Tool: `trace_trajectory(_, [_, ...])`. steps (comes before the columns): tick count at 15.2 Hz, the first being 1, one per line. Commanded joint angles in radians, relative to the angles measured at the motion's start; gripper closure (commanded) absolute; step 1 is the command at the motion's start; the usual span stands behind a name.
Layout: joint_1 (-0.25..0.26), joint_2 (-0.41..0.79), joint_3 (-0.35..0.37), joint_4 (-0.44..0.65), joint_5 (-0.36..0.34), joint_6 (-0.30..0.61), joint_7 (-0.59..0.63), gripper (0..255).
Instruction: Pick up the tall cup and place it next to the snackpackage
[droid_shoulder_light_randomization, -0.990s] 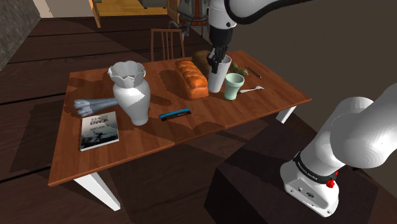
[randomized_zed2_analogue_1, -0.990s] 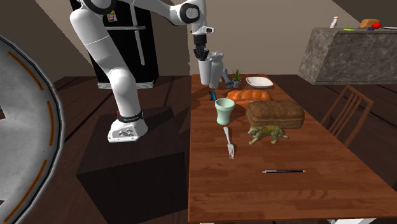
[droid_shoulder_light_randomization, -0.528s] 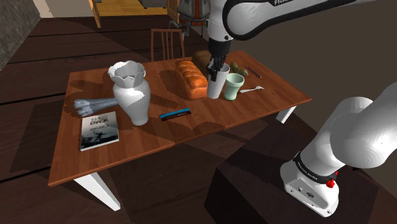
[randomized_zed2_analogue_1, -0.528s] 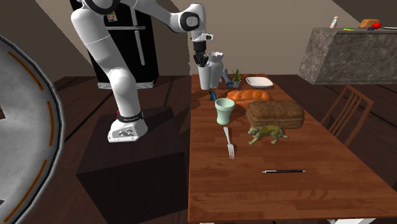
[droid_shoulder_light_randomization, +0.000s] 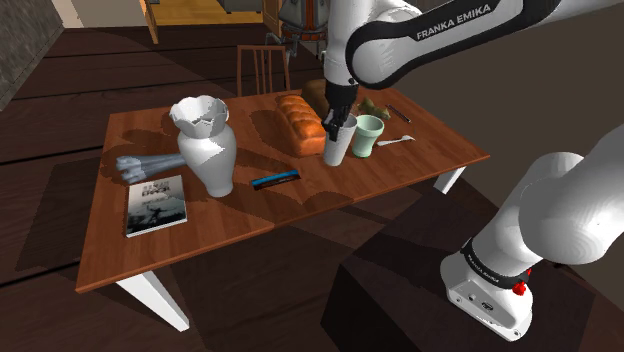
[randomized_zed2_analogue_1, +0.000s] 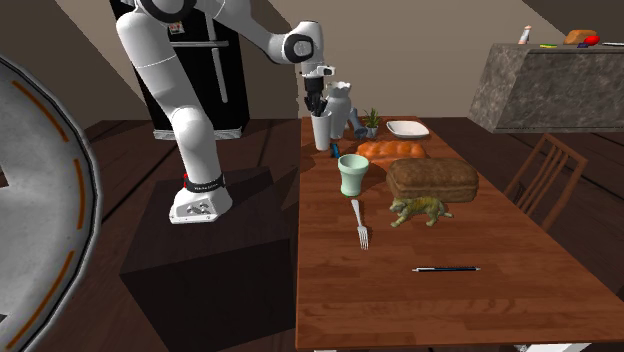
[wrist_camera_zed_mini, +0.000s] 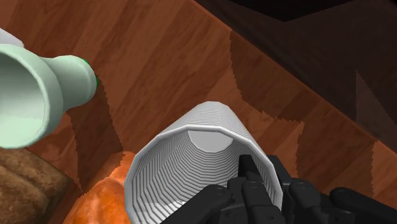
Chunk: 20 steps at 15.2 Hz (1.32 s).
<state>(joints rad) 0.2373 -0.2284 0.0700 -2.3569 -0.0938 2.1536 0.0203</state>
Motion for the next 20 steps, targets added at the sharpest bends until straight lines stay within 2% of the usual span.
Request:
trace_trajectory(1, [-0.001, 0.012, 0.000, -0.016, -0.003, 0.029, 0.003, 255])
trace_trajectory(15, [-0.007, 0.124, 0.003, -0.105, -0.032, 0.229, 0.036, 255])
trace_trajectory(20, [-0.008, 0.132, 0.003, -0.109, -0.034, 0.240, 0.038, 255])
